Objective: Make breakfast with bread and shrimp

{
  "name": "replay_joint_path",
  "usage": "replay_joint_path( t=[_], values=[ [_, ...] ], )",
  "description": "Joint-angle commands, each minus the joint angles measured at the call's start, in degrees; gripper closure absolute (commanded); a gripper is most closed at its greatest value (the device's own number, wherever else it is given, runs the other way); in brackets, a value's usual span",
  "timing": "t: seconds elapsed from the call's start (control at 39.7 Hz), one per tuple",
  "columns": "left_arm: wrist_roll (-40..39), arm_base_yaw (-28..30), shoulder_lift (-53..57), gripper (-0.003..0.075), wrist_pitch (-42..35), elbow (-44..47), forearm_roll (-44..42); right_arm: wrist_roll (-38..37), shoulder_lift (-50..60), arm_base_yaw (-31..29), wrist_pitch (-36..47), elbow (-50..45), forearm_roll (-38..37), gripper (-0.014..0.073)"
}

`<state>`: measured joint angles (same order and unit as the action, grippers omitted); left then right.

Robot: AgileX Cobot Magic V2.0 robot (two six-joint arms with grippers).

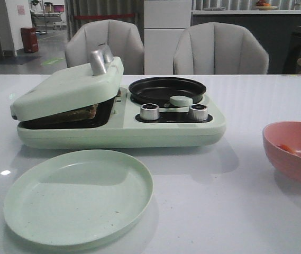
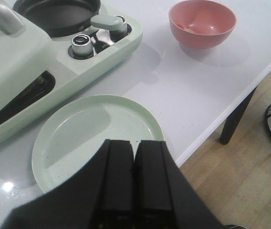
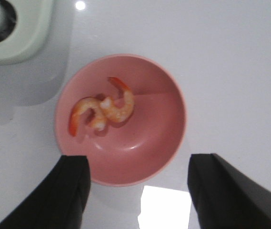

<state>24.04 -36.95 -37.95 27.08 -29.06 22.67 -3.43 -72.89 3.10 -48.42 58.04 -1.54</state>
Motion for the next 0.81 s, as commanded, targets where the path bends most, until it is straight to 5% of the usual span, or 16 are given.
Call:
replay_joint_path(
  t=[0.0,0.28,0.68,0.78],
  values=[
    [-0.7,0.3,0.2,0.0622,-4.0,-1.5,0.9,2.7,-3.0,-4.3,2.0,3.2,0.6,0.005],
    [-0.7,0.3,0.2,0.0622,-4.1,-1.5,0.9,11.6,-14.1,-11.9,4.1,4.7,12.1,0.0108],
    [-0.7,0.3,0.2,0.0622,-4.1,-1.5,0.9,12.4,-24.0,-11.7,11.3,5.2,12.7,0.0179],
    [-0.7,0.3,0.2,0.0622,-4.1,-1.5,0.9,12.4,-26.4,-11.7,11.5,5.2,12.7,0.0301]
  ],
)
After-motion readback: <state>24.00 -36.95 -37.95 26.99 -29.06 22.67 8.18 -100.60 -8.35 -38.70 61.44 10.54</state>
